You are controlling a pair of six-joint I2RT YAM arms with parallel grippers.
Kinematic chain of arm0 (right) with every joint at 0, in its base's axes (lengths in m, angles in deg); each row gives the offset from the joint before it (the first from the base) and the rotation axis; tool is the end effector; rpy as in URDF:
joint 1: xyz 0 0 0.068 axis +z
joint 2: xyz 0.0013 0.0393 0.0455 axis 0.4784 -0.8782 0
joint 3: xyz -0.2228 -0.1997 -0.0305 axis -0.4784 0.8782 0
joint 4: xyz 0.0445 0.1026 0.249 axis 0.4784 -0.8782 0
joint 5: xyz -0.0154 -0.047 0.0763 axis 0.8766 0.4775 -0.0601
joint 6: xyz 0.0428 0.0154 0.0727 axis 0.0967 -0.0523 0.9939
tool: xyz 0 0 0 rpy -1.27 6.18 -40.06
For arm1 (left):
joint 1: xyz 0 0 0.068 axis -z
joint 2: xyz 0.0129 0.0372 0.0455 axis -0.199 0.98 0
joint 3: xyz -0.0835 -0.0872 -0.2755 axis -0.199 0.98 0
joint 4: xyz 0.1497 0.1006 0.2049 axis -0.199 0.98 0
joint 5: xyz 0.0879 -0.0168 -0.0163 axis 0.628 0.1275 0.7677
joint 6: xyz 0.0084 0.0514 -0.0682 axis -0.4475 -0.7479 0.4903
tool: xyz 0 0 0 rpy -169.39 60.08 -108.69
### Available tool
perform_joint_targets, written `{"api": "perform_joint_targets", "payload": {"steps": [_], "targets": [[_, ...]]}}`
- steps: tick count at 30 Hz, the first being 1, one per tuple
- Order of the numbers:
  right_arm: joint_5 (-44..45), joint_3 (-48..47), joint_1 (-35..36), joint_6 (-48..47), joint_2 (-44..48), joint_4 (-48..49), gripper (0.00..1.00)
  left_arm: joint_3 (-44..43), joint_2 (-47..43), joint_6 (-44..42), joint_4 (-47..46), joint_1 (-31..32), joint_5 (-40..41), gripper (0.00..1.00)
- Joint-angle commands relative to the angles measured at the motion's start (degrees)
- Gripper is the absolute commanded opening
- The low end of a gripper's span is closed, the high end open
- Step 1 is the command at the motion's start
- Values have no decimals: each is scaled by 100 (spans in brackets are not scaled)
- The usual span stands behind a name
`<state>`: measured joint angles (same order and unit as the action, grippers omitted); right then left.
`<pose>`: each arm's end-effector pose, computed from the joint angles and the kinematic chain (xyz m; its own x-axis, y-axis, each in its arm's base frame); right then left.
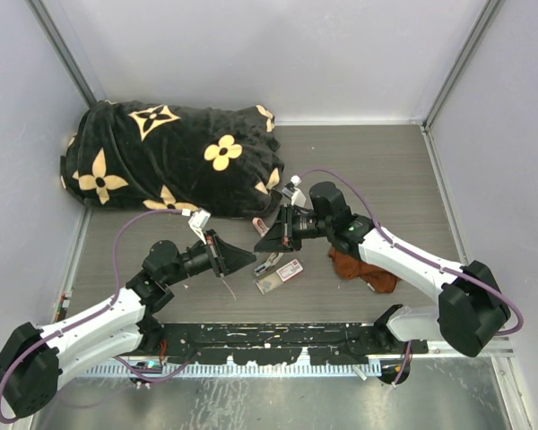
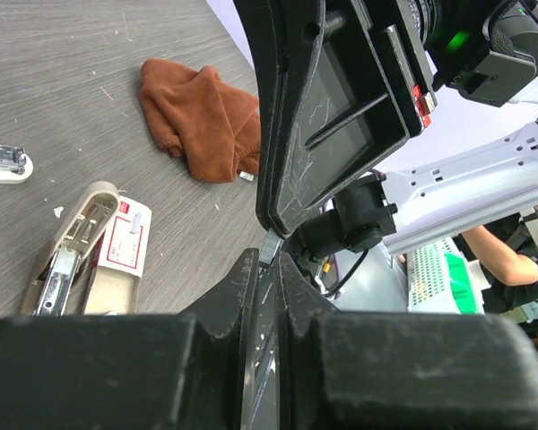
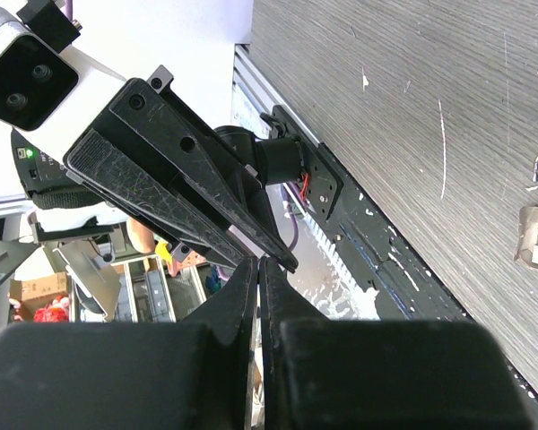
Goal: Load the staples into the stapler
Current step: Adjust the staple.
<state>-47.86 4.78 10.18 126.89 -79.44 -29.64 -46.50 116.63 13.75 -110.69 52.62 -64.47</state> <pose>0.2085 0.2330 0.2721 -0.9796 0.0186 -0.2000 -0.1812 0.3484 0.9197 0.1379 -0.1621 0.2403 -0.6708 -0.3136 -0.6721 0.6152 0.2710 -0.7404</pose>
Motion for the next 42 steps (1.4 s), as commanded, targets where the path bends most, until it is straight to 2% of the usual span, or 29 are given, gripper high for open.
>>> {"api": "perform_joint_targets", "payload": {"steps": [1,4,7,14,29,42], "targets": [[108,60,-13,-59,102,291,0,-230,-29,106,-470,32,-112,7],[115,80,-17,-106,113,292,1,-231,-38,131,-424,31,-83,4],[102,127,-16,-160,114,338,8,-222,-51,206,-369,26,-5,0],[7,226,-12,-174,146,563,18,-239,28,540,-376,28,86,0],[-97,311,-10,-350,251,562,19,-281,479,1484,-749,31,41,0],[-76,241,-107,-674,411,108,27,-230,556,1961,-876,26,-30,0]]}}
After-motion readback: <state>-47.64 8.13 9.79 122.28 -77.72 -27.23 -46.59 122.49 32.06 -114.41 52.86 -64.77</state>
